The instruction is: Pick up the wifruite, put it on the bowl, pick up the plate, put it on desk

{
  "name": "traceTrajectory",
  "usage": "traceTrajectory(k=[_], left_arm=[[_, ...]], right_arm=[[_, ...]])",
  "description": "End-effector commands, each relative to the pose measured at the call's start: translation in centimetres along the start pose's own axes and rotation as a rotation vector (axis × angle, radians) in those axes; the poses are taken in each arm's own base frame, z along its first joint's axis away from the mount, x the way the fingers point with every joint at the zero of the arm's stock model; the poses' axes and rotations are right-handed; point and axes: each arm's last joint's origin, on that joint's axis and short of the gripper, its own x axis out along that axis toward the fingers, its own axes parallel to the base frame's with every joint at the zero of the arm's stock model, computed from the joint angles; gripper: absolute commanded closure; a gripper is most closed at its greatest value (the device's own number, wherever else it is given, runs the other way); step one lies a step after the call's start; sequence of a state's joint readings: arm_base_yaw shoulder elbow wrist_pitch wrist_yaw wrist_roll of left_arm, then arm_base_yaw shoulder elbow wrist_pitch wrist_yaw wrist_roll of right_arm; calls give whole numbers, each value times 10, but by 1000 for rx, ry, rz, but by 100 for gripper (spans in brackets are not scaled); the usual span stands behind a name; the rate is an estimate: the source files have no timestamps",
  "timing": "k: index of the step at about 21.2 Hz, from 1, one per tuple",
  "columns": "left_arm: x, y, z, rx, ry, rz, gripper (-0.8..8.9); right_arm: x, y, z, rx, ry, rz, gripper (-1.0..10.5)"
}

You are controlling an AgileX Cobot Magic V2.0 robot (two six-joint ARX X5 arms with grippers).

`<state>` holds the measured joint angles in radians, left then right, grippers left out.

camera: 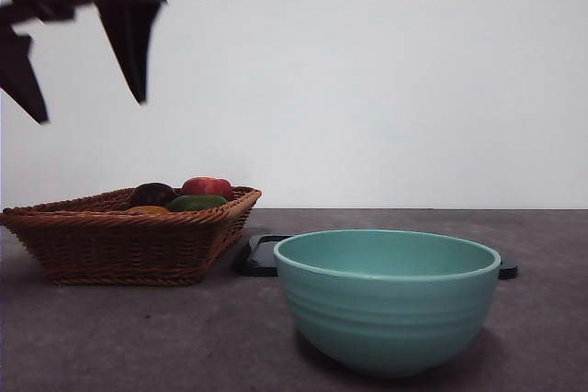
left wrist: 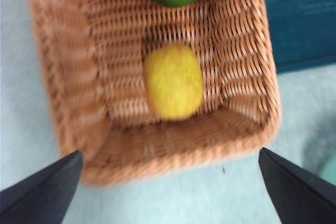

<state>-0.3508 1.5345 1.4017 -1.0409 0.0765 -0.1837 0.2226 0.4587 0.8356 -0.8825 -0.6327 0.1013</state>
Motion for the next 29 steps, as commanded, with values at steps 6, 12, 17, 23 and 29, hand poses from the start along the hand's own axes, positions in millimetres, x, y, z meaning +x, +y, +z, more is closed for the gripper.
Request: traceTrajectory(k=[6,12,17,23,29], left_arm=[[66,-11,31,42,27,52,161],[112,-10,35,54,99,64,161],[129,-11,35,101,124,64,219],[130,-10,33,103,144,67,449],[128,-11,35,104,145,67,610]], right_arm=[[-3,3,4,-9,-15,9,304],[-3,3,4,-9,-15,8,304],[-3,3,4,-9,-15,8,304],[-3,3,4,-9,-15,8,304],[-3,3,4,-10,-15,8,304]])
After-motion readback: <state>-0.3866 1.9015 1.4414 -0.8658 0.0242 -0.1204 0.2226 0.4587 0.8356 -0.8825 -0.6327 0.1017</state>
